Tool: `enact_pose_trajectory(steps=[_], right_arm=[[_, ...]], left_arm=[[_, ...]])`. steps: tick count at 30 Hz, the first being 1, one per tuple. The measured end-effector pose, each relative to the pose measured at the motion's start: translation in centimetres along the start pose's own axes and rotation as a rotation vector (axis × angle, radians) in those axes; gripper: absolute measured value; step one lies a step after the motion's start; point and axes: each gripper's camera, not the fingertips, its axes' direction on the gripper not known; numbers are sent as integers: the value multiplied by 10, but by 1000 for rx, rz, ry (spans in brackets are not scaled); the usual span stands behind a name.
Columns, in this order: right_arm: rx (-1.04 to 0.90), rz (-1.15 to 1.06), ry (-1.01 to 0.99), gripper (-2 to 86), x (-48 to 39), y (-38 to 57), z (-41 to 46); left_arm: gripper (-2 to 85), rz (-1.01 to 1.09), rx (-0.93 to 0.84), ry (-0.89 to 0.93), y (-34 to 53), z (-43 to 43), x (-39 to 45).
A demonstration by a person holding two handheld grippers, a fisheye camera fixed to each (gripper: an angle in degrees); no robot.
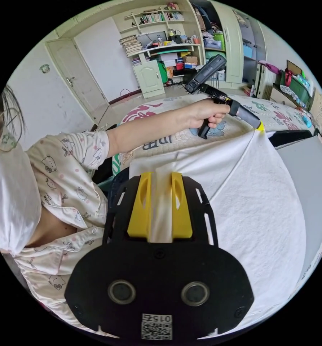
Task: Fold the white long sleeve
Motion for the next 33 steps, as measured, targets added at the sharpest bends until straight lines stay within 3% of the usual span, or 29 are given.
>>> enact_pose_trajectory(steps=[6, 12, 21, 27, 31, 33], right_arm=[[6, -47, 52, 74, -13, 21, -49], [166, -8, 13, 56, 5, 72, -133], [423, -1, -538, 45, 89, 137, -201], [377, 120, -446, 75, 99, 136, -203], [355, 130, -413, 82, 86, 130, -207], [349, 128, -410, 81, 80, 128, -208]], left_arm=[[6, 37, 31, 17, -15, -28, 2], [7, 53, 35, 19, -33, -52, 5], [14, 89, 88, 41, -55, -97, 21], [24, 102, 62, 17, -81, -133, 39], [40, 181, 143, -220, -90, -188, 63], [58, 204, 191, -231, -93, -205, 75]])
